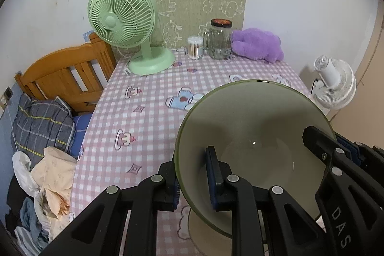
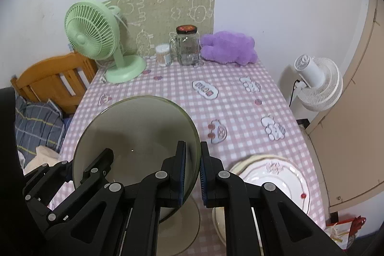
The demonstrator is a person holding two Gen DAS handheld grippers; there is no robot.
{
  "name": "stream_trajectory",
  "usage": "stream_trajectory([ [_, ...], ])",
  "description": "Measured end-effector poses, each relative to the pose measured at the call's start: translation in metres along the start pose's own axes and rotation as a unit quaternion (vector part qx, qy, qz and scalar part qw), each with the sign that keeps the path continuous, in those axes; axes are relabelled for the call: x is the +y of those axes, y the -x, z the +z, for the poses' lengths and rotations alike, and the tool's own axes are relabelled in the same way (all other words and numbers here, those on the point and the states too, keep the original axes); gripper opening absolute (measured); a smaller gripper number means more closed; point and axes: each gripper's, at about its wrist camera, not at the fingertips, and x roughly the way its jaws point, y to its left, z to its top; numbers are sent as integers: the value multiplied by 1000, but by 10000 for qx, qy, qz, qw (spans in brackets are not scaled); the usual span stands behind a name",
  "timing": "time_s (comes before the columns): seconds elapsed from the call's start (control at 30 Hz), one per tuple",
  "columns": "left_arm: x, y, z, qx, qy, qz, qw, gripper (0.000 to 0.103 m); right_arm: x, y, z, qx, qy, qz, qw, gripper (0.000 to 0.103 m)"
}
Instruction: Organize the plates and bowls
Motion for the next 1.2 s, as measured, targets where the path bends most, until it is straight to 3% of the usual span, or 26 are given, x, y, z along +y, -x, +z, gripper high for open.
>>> stream_trajectory([
  [0.47, 1, -23, -52, 545, -128, -161, 9983, 16, 0, -22, -56, 567, 77, -19, 9984, 13],
  [0.83, 1, -38, -69, 867, -189, -180, 9959, 16, 6, -38, -71, 1046, 208, -114, 9942, 13],
  [1.2, -4, -47, -73, 984, -244, -236, 9946, 18, 9, -45, -73, 1135, 352, -327, 9924, 13],
])
